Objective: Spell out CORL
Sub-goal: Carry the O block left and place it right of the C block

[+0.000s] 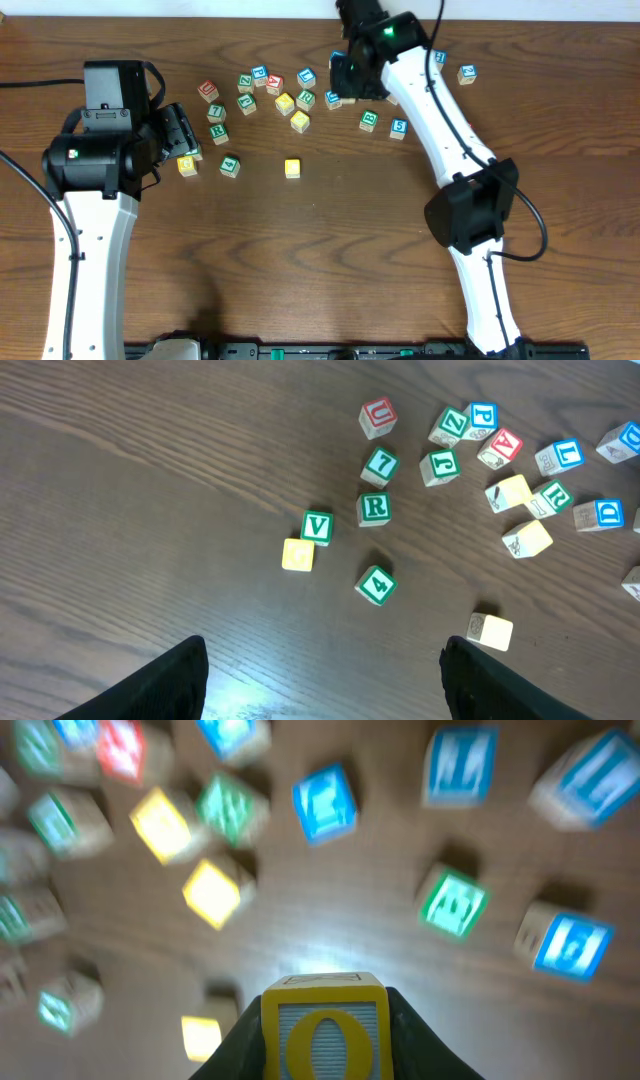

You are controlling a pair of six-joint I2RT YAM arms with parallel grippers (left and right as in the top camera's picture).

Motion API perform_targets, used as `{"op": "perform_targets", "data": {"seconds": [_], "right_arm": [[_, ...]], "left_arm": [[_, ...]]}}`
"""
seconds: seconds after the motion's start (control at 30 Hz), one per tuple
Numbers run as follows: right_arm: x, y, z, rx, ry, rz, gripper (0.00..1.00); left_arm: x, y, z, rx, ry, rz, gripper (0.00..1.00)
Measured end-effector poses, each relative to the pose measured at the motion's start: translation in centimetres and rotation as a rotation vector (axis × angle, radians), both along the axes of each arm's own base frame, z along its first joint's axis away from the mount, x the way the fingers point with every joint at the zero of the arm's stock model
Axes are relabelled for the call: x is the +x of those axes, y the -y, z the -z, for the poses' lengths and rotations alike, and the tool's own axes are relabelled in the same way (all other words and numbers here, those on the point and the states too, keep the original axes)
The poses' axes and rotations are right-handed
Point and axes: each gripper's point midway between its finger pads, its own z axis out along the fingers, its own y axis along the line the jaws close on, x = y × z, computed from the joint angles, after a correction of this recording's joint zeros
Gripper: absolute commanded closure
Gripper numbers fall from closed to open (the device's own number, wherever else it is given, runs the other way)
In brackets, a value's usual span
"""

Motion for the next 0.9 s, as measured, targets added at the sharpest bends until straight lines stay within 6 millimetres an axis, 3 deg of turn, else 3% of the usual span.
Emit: {"op": "perform_targets", "data": {"seconds": [0.43, 0.57, 0.9], "right_arm": [[-6.2, -4.0, 7.3, -0.073, -0.181, -0.139, 0.76], [-7.7, -5.3, 9.6, -0.086, -0.196, -0.177, 0.81], [-7.7, -6.0, 11.0, -0.17, -0.132, -0.18, 0.76]], "left_arm": [[0.0, 0.0, 0.0, 0.0, 0.001, 0.0, 0.27], [0.1, 0.0, -0.1, 0.0, 0.005, 0.0, 0.27], [0.3, 0.0, -0.2, 0.0, 0.013, 0.0, 0.27]]}}
